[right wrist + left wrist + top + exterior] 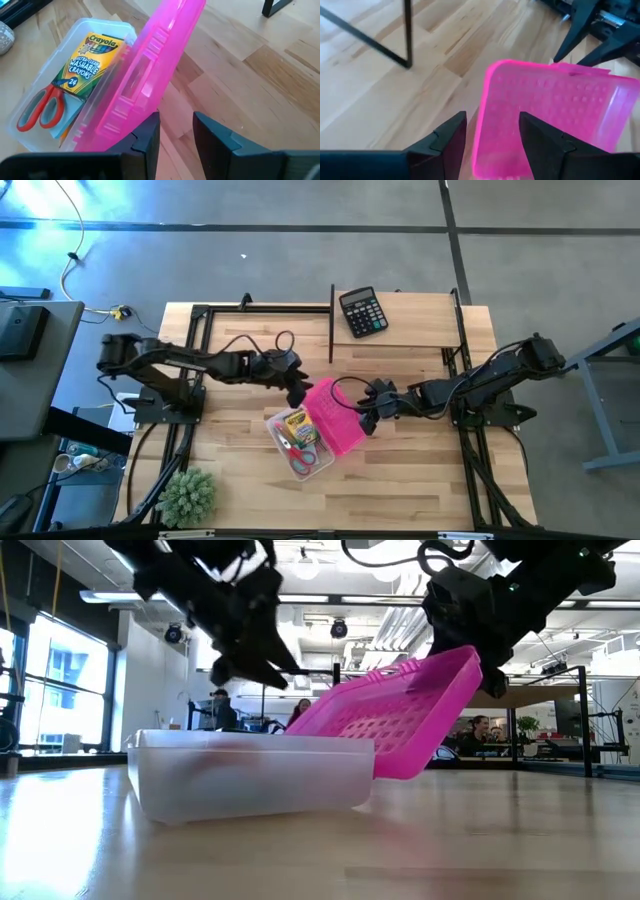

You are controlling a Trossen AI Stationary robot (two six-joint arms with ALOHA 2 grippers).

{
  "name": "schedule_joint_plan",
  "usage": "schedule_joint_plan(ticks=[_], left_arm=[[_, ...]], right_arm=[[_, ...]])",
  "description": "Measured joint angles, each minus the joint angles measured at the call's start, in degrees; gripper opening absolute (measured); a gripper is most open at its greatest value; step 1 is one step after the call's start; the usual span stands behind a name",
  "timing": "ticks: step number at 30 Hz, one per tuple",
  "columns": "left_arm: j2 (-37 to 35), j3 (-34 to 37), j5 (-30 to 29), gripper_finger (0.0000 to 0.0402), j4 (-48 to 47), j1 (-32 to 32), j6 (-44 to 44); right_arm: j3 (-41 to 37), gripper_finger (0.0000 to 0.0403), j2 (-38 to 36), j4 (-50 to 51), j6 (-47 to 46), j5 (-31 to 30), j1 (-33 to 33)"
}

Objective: Pack school essentials
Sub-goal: Close the box

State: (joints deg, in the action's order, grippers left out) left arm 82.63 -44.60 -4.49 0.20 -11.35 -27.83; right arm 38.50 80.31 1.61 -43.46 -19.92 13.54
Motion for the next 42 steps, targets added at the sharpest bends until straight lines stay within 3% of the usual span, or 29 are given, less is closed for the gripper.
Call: schedule_joint_plan(ticks=[8,16,22,27,34,42], left_arm=[[-11.75,0.0,2.92,0.0172,-19.49,1.42,-1.49],[-15.37,0.0,9.43,0.0172,-29.71,12.62,-3.79],[-11.04,0.03,8.56,0.0172,-30.31,21.85,-9.84],[-4.12,0.02,8.26,0.0172,-28.89,26.05,-14.2],[5.33,0.02,8.34,0.0172,-22.19,27.64,-17.65],[10.02,0.04,8.5,0.0172,-15.04,27.49,-18.51]], right_arm=[[3.72,0.0108,-0.02,0.55,3.95,0.98,0.02],[4.61,0.0108,-0.04,1.53,4.85,0.79,-0.48],[4.61,0.0108,-0.04,0.66,4.57,0.86,-1.18],[4.61,0.0108,-0.04,0.67,4.51,0.9,-1.27],[4.61,0.0108,-0.04,-0.09,4.5,1.01,-1.27],[4.66,0.0108,-0.02,-4.7,4.49,3.13,-1.09]])
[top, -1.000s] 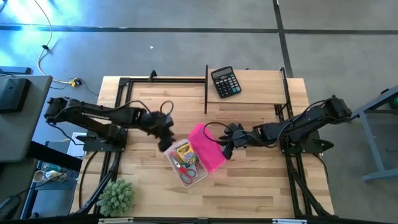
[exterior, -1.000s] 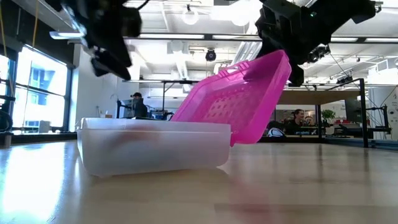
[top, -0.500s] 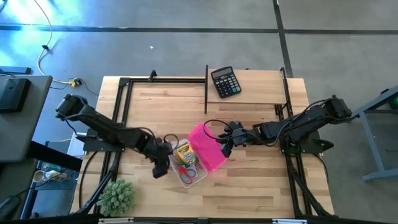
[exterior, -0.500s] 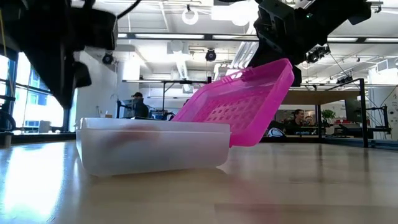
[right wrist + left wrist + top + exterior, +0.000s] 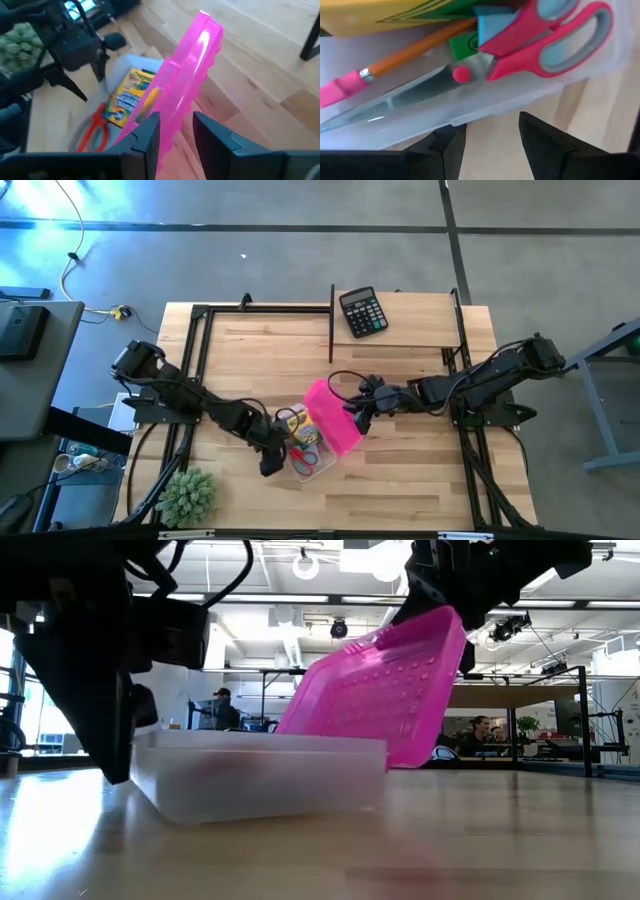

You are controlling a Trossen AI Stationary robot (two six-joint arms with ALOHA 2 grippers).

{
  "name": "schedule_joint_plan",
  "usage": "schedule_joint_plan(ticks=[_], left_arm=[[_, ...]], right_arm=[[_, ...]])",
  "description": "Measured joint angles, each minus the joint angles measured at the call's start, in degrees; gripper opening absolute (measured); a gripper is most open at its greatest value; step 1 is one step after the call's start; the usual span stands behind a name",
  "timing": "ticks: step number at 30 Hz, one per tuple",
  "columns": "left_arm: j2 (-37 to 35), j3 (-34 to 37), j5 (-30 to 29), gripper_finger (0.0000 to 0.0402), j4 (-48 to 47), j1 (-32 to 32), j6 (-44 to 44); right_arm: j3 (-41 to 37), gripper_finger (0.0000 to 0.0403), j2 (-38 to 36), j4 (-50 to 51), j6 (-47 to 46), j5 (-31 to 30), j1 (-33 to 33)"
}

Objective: Pack school essentials
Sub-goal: Close the box

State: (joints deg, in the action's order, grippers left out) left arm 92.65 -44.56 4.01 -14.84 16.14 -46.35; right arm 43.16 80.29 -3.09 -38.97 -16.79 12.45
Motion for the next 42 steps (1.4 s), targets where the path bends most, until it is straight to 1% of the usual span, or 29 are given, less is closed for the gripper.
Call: schedule_joint_plan(ticks=[4,9,14,20,27,36,39,42], left_arm=[[0.45,0.0,-0.29,0.0172,4.18,0.0,0.73],[0.45,0.0,-4.64,0.0172,8.24,-0.37,0.94],[0.43,0.0,-5.04,0.0172,9.37,-1.73,1.07],[0.42,0.0,-5.02,0.0172,11.06,-3.3,2.44],[0.39,-0.02,-5.05,0.0172,11.91,-3.93,2.64],[0.39,0.0,-6.19,0.0172,12.01,-3.91,3.08],[0.39,-0.02,-6.16,0.0172,11.72,-3.91,3.18],[0.22,0.0,-4.69,0.0172,11.11,-3.91,5.3]], right_arm=[[0.01,0.0108,-0.03,-2.26,-0.01,0.69,0.38],[0.07,0.0108,-0.02,-5.24,0.01,0.93,1.65],[0.07,0.0108,0.03,-6.7,-0.01,0.95,2.98],[0.07,0.0108,3.05,-11.51,-0.01,1.39,3.74],[0.04,0.0108,7.75,-18.93,-0.01,6.43,3.84],[-0.11,0.0108,11.62,-18.54,-3.02,6.86,4.02],[-0.11,0.0108,12.19,-17.96,-2.98,7.04,4.12],[-0.11,0.0108,11.58,-18.57,-0.85,7.47,4.11]])
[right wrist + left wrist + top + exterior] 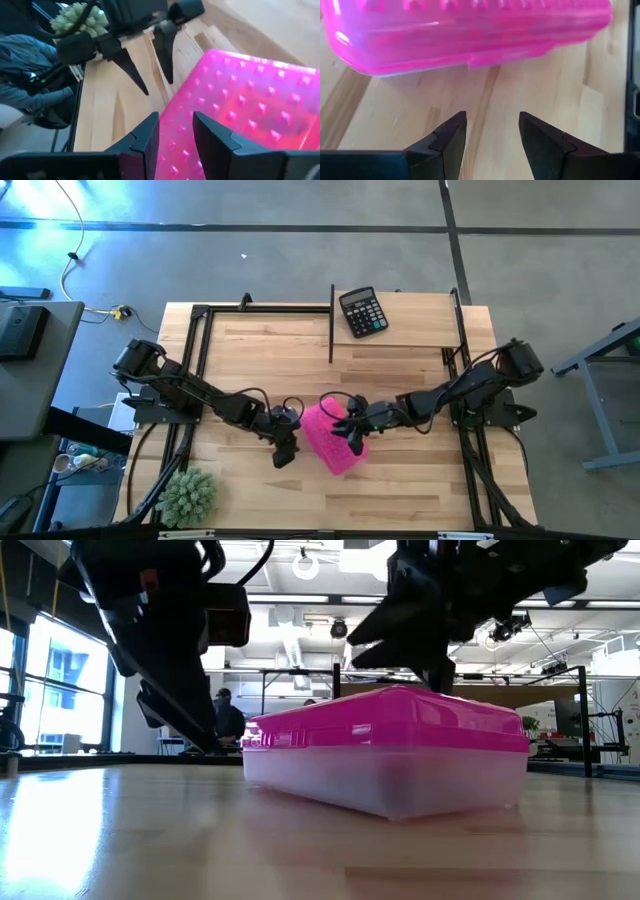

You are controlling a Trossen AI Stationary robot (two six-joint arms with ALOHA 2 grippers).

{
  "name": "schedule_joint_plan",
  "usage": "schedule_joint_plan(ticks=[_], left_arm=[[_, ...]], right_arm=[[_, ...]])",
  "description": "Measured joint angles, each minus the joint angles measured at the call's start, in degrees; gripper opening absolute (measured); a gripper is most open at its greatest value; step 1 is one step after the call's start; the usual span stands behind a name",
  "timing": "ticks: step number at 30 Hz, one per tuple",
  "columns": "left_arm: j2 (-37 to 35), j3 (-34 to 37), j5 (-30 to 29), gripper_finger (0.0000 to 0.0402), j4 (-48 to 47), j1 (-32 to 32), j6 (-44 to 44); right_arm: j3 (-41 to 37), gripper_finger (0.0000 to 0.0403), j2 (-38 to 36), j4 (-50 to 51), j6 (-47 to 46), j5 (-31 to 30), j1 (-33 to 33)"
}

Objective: Pack school essentials
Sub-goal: Close the box

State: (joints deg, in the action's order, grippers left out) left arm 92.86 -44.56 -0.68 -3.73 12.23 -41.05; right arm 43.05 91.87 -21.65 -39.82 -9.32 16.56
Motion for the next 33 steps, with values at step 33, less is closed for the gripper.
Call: schedule_joint_plan(ticks=[33], left_arm=[[-7.46,-0.02,-7.53,0.0172,-13.68,-9.48,3.8]], right_arm=[[21.51,0.0108,14.18,29.8,19.1,0.54,-0.44]])
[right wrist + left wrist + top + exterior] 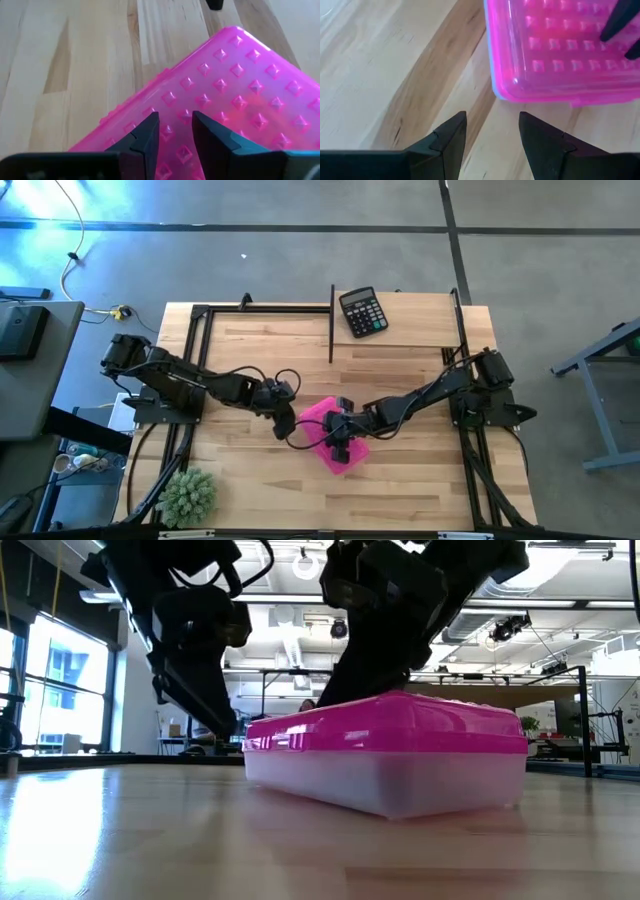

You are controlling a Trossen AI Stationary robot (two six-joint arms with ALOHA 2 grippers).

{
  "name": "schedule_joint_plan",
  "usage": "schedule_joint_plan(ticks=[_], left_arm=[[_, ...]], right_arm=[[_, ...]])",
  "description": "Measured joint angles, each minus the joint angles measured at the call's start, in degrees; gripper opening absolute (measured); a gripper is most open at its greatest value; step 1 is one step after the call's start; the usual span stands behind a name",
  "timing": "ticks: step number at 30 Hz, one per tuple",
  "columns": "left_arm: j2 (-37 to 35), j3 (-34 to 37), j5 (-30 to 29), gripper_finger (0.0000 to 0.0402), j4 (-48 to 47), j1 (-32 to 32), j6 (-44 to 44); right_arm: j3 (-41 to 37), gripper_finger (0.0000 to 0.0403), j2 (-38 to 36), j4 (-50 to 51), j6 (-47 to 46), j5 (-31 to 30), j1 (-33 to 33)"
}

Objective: Pack school essentials
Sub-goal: Close the box

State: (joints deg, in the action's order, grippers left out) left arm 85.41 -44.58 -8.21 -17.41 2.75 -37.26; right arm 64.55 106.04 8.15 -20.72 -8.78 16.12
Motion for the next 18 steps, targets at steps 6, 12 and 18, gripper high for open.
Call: schedule_joint_plan(ticks=[6,12,18], left_arm=[[0.0,0.0,0.02,0.0172,0.58,-0.59,2.4],[0.0,0.0,0.09,0.0172,0.59,-0.59,4.31],[0.02,0.0,0.27,0.0172,0.59,-0.59,8.83]], right_arm=[[0.46,0.0108,1.02,0.52,-1.06,0.53,-0.42],[3.51,0.0108,-0.08,5.81,2.39,1.56,-0.04],[4.3,0.0108,-5.36,9.74,3.3,2.74,1.37]])
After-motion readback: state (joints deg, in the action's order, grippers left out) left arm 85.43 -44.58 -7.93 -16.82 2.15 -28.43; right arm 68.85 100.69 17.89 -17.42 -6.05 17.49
